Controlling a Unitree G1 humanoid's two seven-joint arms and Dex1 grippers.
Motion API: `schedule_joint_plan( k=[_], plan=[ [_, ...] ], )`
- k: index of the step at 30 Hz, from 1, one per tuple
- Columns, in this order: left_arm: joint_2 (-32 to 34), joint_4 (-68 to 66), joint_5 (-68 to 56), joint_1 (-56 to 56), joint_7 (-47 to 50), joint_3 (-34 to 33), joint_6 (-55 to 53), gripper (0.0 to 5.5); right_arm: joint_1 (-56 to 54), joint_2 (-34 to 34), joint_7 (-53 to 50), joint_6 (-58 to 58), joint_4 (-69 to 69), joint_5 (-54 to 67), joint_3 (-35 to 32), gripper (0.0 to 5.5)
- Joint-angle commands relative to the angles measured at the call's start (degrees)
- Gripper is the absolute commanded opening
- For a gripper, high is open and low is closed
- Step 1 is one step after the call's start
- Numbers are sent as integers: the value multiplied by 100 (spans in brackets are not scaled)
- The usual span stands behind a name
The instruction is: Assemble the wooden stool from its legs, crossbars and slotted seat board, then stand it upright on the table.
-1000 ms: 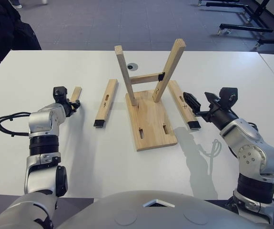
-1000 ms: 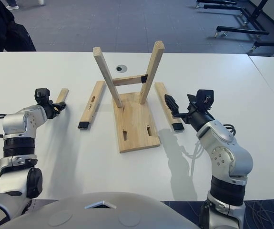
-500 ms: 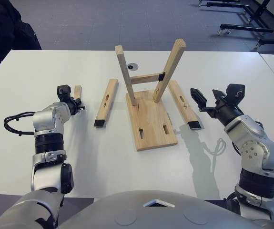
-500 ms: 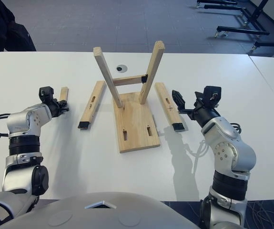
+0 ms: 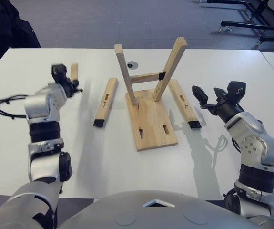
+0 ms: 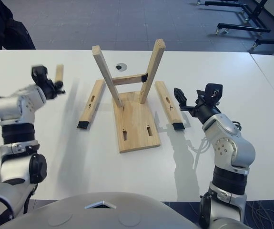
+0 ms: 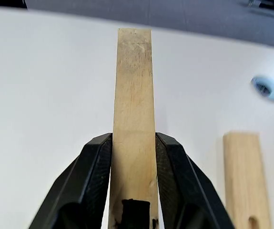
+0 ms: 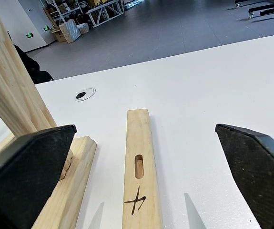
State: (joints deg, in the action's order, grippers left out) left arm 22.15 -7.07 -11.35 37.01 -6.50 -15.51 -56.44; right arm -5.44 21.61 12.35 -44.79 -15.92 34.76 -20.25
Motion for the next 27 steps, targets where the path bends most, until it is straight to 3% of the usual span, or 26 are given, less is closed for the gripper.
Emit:
schedule_joint_plan(
  k=[1, 6, 13, 19, 27],
  plan=[
    [330, 271, -99, 613, -189, -35, 131, 128, -174, 92, 49, 73, 144, -32, -75, 540],
    [461, 522, -680, 1711, -881, -40, 342, 128, -671, 444, 175, 70, 579, 229, -630, 540],
    [71, 474, -1834, 3103, -1611, -176, 522, 128, -2581, 1243, 518, -544, 1888, 1522, -1620, 540],
    [-792, 396, -2039, 2865, -1762, 483, 808, 128, -4107, 733, -58, -1206, 2122, 3049, -1728, 540],
    [-1485, -9, -2801, 2840, -1777, 436, 228, 128, -4510, 285, 799, -1219, 2819, 3670, -1281, 540]
  ],
)
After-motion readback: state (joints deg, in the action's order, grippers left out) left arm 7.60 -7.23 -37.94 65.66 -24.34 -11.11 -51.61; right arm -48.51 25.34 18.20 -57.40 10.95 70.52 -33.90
